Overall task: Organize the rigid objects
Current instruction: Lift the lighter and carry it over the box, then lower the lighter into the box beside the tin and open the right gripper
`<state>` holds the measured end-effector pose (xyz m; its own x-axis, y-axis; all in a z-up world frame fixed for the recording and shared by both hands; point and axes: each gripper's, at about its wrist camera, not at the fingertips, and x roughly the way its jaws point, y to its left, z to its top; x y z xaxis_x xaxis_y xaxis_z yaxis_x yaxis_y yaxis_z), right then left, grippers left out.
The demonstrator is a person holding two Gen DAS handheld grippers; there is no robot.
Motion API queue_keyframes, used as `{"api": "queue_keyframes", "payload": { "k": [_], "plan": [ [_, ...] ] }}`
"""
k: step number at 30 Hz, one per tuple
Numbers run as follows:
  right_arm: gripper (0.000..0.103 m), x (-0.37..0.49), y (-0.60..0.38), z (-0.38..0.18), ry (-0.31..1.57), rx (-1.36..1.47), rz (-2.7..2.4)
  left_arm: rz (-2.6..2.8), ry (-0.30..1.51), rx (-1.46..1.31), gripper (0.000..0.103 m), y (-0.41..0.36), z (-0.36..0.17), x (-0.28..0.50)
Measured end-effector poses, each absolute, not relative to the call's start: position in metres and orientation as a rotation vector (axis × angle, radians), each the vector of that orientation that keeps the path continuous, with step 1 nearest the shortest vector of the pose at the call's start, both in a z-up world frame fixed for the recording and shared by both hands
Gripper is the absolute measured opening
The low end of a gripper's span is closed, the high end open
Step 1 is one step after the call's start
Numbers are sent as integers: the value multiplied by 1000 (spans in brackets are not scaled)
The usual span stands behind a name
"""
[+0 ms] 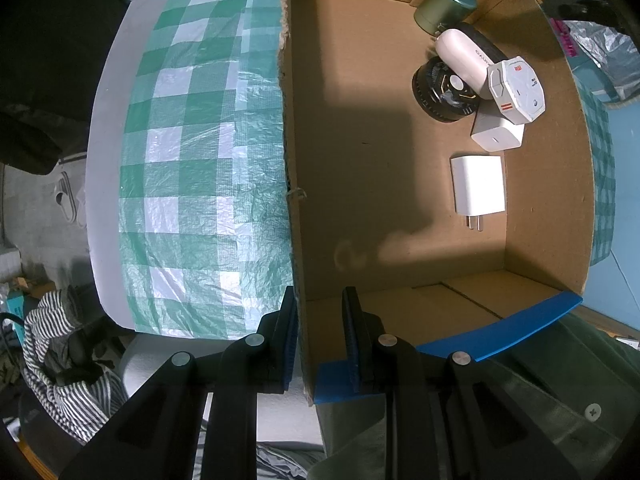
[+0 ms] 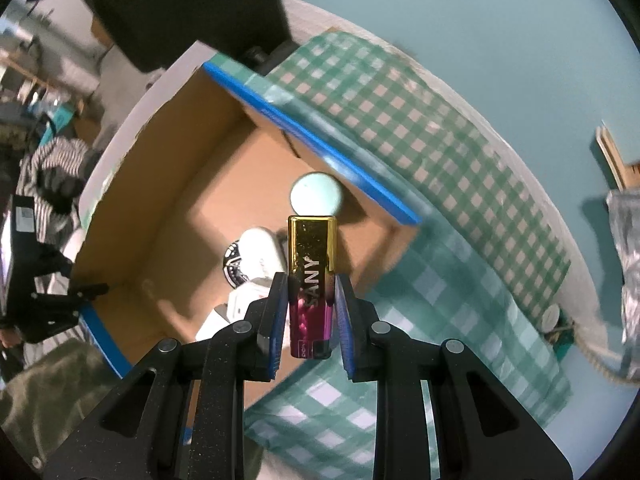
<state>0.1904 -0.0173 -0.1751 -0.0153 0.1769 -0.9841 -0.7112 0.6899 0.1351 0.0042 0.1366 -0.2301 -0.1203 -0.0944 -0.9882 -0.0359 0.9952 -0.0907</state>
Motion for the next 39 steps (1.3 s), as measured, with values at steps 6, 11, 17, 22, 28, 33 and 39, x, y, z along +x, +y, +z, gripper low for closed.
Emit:
{"api": "queue_keyframes", "payload": {
  "k": [6,11,17,22,28,33,39],
  "plan": [
    [23,186,4,-196,1433,-597,764,-49,1688,-106,21,139,-228,4],
    [23,183,10,-209,1423,-662,778,-51,1688,-109,21,141,-227,3],
    [23,180,12,-211,1405,-694,763,-51,1690,-105,21,141,-227,5],
    [40,181,8,-205,1407,-671,755,-56,1693,-94,21,139,-228,7],
    [58,179,-1,-186,1388,-586,730,-59,1694,-81,21,134,-227,10],
    [62,176,-11,-170,1386,-505,698,-66,1695,-63,21,131,-225,13],
    [63,170,-36,-142,1351,-390,647,-44,1667,-69,21,133,-218,20]
  ]
}}
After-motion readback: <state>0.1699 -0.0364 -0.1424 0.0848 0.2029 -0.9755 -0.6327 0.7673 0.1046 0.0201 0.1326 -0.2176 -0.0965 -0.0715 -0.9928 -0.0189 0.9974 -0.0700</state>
